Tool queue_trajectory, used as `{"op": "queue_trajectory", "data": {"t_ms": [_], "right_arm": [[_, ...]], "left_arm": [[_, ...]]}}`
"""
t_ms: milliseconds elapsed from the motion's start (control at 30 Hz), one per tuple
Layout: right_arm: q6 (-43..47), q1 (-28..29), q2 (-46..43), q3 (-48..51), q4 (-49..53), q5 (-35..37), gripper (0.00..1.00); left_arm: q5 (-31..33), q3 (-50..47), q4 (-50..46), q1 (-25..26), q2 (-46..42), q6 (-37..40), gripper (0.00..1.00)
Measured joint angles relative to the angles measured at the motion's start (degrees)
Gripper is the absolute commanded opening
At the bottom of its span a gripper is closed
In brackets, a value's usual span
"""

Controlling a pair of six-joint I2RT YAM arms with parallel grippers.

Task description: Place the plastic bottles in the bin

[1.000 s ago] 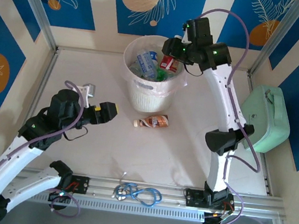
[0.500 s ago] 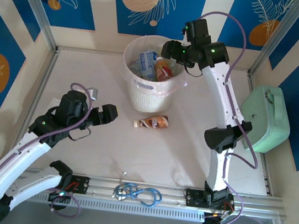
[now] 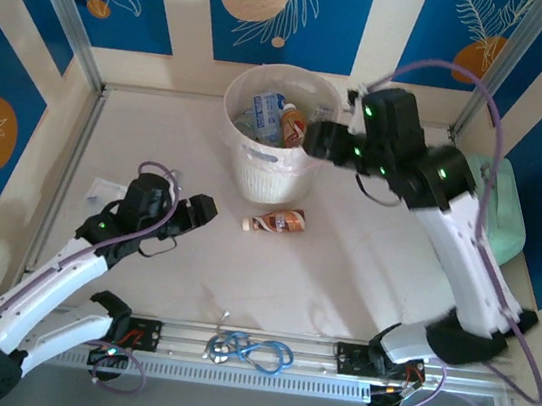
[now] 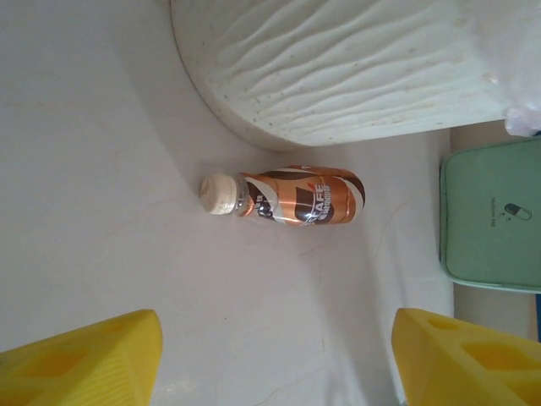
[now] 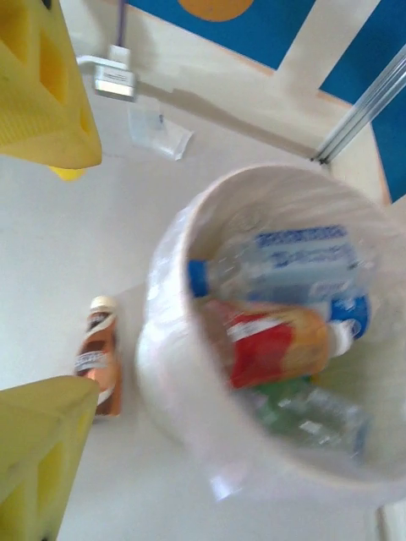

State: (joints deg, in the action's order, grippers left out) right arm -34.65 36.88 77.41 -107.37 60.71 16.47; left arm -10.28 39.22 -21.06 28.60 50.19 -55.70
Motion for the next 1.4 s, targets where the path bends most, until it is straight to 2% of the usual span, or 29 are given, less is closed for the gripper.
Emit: {"op": "queue_trajectory", "data": {"t_ms": [133, 267, 467, 633, 833, 1400], "right_arm": [[-5.4, 1.6, -12.3, 17.8, -2.5, 0.6, 0.63], [-12.0, 4.0, -20.7, 34.0, -3.4, 0.7, 0.60], [-20.5, 8.2, -28.3, 47.7, -2.8, 0.7, 0.60], [-24.4, 8.9, -31.8, 51.1, -3.0, 0.7, 0.58], [-25.8, 8.9, -30.0, 51.6, -4.7, 0.7, 0.58], [-26.3, 8.9, -28.5, 51.6, -6.3, -0.2, 0.57]], "left_arm": [[-2.6, -2.1, 7.1, 0.0, 6.1, -3.0, 0.66], [-4.8, -2.8, 14.4, -0.1, 13.5, -3.9, 0.58], [-7.3, -3.5, 26.2, -0.1, 25.0, -3.9, 0.55], [-8.4, -4.4, 35.7, -0.1, 32.1, -4.9, 0.54], [-9.2, -4.5, 44.1, -0.1, 38.1, -6.1, 0.54], [-11.7, -4.4, 55.9, 0.3, 46.8, -9.1, 0.52]]}}
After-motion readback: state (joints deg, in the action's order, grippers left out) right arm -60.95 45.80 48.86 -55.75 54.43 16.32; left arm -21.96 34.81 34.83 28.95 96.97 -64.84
